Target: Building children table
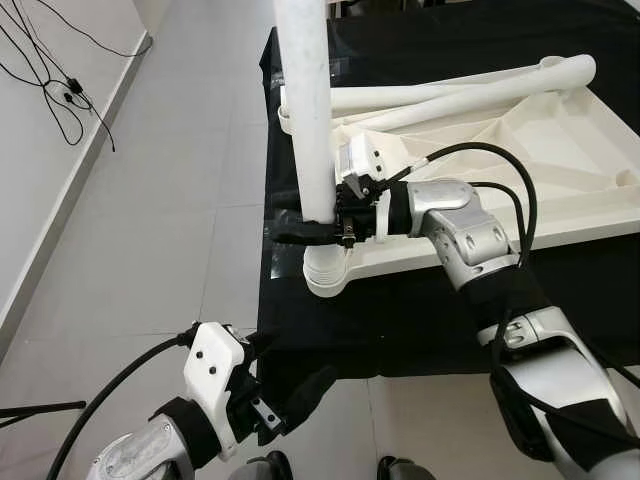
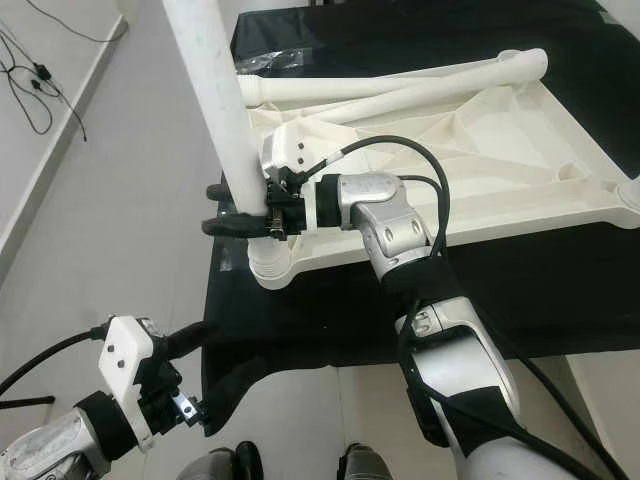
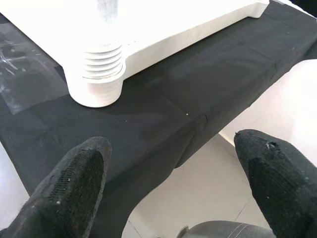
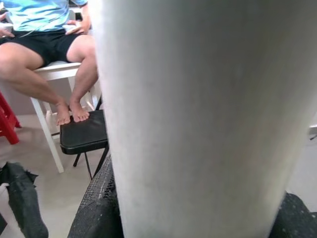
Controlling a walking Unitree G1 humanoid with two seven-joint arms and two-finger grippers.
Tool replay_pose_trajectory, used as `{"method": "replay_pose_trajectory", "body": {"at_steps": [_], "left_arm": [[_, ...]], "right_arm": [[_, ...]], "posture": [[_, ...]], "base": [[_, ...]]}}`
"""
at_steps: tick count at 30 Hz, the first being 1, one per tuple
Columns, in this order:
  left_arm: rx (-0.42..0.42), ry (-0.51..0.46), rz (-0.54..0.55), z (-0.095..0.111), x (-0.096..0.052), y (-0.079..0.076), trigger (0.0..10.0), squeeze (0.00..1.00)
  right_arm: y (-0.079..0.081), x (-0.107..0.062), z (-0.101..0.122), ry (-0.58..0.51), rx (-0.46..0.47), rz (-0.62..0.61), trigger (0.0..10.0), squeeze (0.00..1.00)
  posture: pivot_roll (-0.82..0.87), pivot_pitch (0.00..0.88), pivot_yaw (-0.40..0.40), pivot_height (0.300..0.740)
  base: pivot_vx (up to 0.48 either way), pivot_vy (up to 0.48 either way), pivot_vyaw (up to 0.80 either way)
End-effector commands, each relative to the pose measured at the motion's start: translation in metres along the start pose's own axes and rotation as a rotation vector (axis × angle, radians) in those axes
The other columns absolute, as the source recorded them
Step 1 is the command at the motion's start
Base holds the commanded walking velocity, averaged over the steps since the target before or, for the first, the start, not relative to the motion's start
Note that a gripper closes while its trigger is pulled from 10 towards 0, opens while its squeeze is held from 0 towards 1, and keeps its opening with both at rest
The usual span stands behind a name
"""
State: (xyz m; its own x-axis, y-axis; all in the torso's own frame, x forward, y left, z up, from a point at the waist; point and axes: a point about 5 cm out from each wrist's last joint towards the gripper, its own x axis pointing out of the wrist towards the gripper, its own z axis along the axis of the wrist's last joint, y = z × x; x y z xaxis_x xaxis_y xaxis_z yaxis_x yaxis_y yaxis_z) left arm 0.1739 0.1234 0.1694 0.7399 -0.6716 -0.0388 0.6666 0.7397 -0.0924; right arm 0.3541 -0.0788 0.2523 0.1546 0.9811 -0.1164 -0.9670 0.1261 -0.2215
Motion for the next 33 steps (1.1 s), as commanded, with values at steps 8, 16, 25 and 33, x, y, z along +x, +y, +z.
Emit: {"method": "replay_pose_trajectory", "body": {"at_steps": [8,16,25,33], "left_arm": [[-0.006,0.048,-0.003,-0.006,-0.005,-0.001,10.0,0.00],[-0.007,0.052,0.000,-0.008,-0.006,-0.002,10.0,0.00],[-0.002,0.053,-0.002,-0.009,-0.004,0.002,10.0,0.00],[0.003,0.049,0.005,-0.010,-0.001,0.006,10.0,0.00]], "right_arm": [[0.006,-0.013,-0.063,0.144,0.260,-0.241,10.0,0.00],[0.038,-0.011,-0.067,0.097,0.225,-0.710,10.0,0.00],[0.086,0.013,-0.048,0.041,0.065,-0.853,10.0,0.00],[0.078,0.019,-0.043,0.063,0.051,-0.866,10.0,0.00]], "posture": [[0.03,0.296,0.061,0.740],[0.02,0.287,0.037,0.740],[0.00,0.278,0.058,0.740],[0.00,0.269,0.051,0.740]], "base": [[0.000,0.000,0.00],[0.000,0.000,0.00],[0.000,0.000,0.00],[0.000,0.000,0.00]]}}
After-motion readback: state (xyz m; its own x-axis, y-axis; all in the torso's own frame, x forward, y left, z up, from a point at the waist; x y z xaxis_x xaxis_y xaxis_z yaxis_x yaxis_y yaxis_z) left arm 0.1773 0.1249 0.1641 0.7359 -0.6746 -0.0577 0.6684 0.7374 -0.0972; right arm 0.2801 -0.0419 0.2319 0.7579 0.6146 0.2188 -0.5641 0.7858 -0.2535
